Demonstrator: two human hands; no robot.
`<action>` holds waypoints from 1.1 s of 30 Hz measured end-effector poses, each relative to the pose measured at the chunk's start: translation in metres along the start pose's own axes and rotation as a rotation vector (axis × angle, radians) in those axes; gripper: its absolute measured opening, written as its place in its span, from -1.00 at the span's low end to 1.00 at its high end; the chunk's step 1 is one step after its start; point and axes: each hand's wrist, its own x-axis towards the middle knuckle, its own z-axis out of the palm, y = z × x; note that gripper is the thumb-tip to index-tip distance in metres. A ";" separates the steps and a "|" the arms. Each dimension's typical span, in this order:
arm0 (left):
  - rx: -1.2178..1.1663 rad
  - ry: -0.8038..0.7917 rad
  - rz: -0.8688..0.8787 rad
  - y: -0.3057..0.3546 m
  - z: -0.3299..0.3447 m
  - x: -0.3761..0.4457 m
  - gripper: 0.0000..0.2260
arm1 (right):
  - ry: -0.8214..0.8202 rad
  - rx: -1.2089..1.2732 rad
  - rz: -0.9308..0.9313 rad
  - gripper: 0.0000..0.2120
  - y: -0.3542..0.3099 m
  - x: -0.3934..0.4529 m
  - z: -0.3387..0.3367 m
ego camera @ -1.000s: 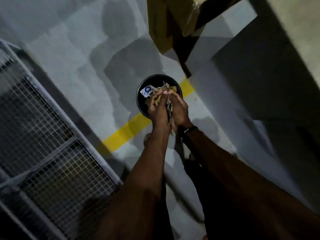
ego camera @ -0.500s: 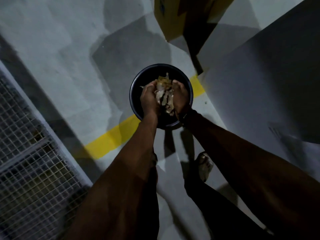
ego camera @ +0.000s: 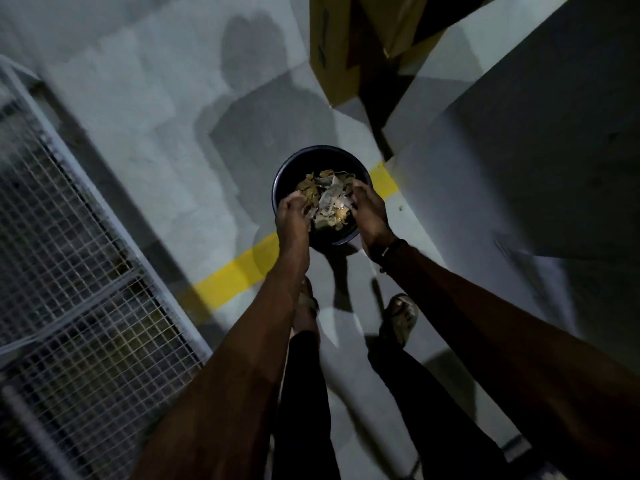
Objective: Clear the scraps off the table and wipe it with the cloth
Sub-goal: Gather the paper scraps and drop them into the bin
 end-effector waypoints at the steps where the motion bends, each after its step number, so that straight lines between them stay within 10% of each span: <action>1: 0.011 -0.018 -0.002 0.012 0.000 -0.019 -0.85 | -0.003 0.014 -0.007 -0.68 -0.012 -0.018 -0.002; 19: 0.143 -0.375 0.201 0.223 0.056 -0.383 -0.80 | 0.084 0.351 -0.265 -0.75 -0.225 -0.385 -0.109; 33: 0.461 -0.719 0.282 0.143 0.187 -0.534 -0.82 | 0.496 0.460 -0.380 -0.56 -0.188 -0.497 -0.315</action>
